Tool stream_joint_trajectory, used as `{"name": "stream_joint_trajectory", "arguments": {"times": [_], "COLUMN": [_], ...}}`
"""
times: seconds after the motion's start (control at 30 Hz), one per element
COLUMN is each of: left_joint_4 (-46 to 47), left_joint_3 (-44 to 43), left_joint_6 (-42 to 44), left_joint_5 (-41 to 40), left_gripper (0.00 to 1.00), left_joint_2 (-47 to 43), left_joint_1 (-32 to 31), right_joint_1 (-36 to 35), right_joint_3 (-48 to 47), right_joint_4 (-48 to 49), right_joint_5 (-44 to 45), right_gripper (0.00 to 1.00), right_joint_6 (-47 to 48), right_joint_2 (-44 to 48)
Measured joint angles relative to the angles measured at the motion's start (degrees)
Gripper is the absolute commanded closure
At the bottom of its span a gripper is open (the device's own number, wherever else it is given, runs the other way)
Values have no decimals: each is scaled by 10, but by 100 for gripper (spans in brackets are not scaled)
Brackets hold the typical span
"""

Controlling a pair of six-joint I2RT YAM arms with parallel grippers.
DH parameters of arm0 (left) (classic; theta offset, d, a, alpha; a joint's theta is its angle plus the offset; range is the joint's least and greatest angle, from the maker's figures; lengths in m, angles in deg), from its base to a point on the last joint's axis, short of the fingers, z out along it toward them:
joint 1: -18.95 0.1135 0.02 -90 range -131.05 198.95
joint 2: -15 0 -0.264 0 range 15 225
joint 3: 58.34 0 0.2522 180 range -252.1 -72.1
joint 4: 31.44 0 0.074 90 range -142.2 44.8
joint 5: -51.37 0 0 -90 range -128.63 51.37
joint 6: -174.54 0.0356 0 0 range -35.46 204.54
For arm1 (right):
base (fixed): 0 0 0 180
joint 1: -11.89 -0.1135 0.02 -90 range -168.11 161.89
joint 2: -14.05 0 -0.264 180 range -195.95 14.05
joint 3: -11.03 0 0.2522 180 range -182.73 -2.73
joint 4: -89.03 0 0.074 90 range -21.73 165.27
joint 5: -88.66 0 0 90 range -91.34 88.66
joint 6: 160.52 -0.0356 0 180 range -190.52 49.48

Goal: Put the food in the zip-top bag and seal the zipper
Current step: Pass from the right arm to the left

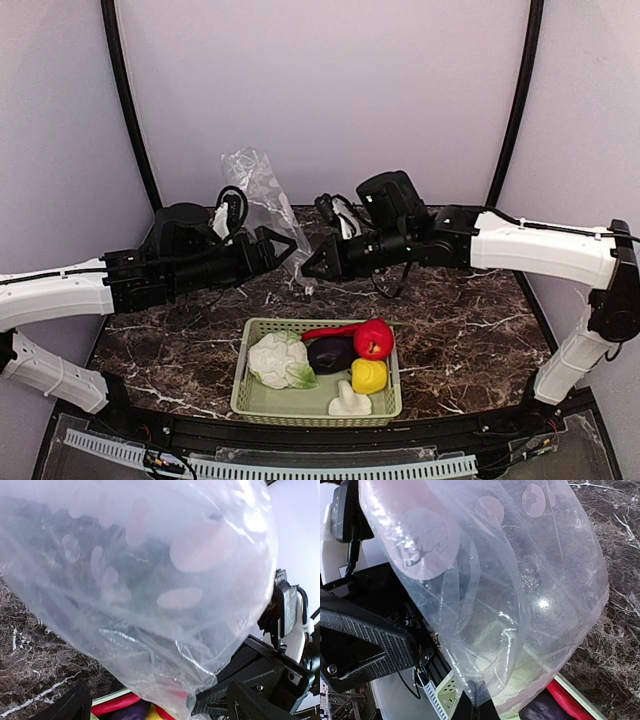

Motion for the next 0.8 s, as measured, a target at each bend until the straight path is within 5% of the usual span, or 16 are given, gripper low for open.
{"name": "stream_joint_trajectory", "arguments": {"times": [0.2, 0.47, 0.8], "left_joint_4": [10, 12, 2], "left_joint_3": [-14, -22, -22], "left_joint_6": [-3, -3, 3], "left_joint_5": [16, 6, -29], "left_gripper": [6, 31, 78], "left_joint_2": [24, 37, 32], "left_joint_1": [5, 10, 19], "right_joint_1": [-14, -23, -37], "right_joint_3": [-2, -12, -29], "right_joint_4": [-12, -38, -62], "right_joint_5": [12, 30, 43], "right_gripper": [100, 100, 100], "right_joint_6": [12, 27, 48], "right_joint_2": [-5, -18, -32]}}
